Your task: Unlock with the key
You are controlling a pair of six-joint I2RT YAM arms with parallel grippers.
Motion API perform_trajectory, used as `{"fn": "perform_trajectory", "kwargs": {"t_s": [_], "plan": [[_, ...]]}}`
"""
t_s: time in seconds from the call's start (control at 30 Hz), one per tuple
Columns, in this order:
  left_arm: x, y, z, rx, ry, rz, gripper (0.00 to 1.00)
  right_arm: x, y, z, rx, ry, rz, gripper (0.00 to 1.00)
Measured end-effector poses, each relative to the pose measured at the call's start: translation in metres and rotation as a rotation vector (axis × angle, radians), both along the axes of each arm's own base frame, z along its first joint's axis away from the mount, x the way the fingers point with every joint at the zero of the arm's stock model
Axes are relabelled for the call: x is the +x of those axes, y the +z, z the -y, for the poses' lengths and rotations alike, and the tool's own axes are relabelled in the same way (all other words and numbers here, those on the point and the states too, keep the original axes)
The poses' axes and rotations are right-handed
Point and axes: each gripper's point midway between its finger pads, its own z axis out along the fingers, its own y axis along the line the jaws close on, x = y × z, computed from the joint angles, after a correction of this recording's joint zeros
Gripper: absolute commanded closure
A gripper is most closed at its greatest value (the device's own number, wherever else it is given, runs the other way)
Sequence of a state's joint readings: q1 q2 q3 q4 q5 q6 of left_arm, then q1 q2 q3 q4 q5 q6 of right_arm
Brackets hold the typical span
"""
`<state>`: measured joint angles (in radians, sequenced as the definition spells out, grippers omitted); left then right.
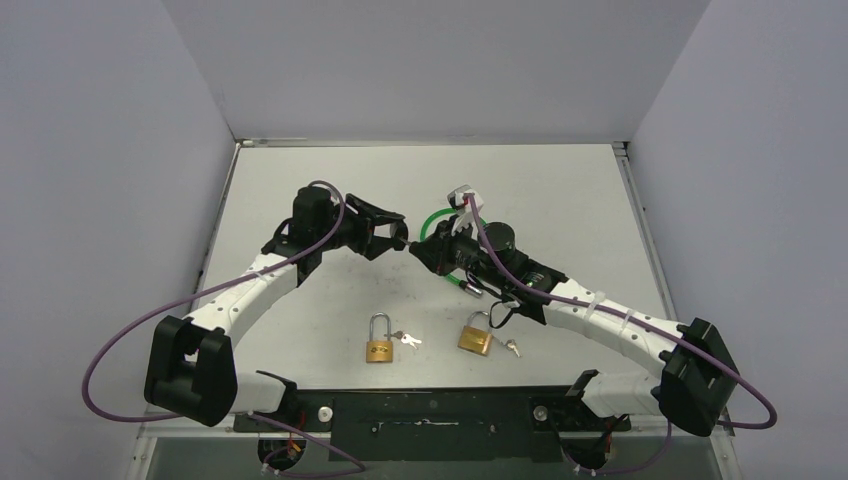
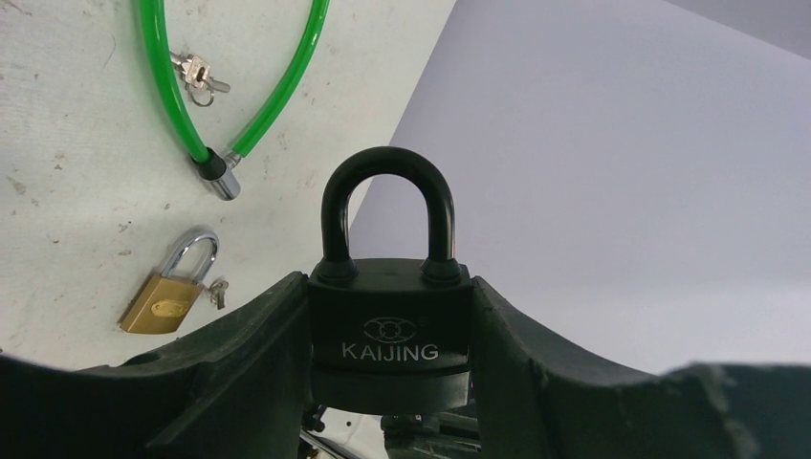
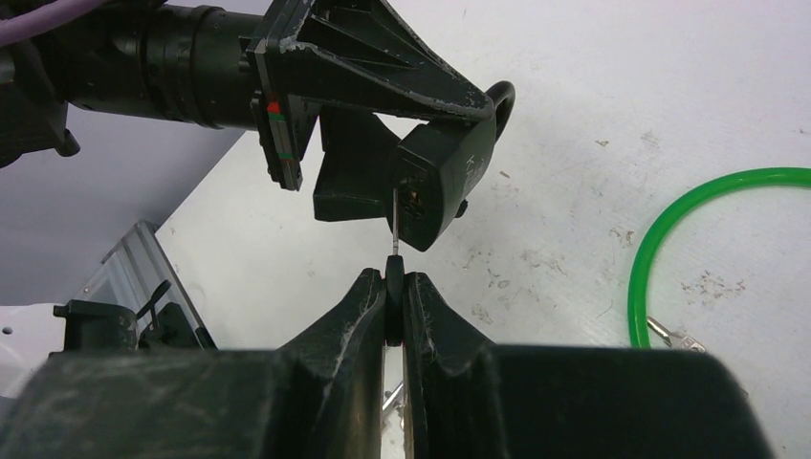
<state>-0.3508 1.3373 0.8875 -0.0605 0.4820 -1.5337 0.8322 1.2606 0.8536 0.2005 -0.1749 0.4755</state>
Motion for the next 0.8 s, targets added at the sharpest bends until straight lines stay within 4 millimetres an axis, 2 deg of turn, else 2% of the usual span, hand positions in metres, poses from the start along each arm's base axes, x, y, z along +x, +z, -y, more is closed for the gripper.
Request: {"fn": "perform_trajectory", "kwargs": {"t_s": [0.33,0.8], "plan": [[0.000,-0.002,-0.001,0.008,0.005,-0.008,1.00,0.001,-0.011,0.005,-0.046,-0.018,-0.014,1.00],[0.002,-0.014,-0.007,0.064,0.044,-0.022,1.00,0.010,-0.018,-0.002,-0.045,-0.055,-0.058,1.00]]}}
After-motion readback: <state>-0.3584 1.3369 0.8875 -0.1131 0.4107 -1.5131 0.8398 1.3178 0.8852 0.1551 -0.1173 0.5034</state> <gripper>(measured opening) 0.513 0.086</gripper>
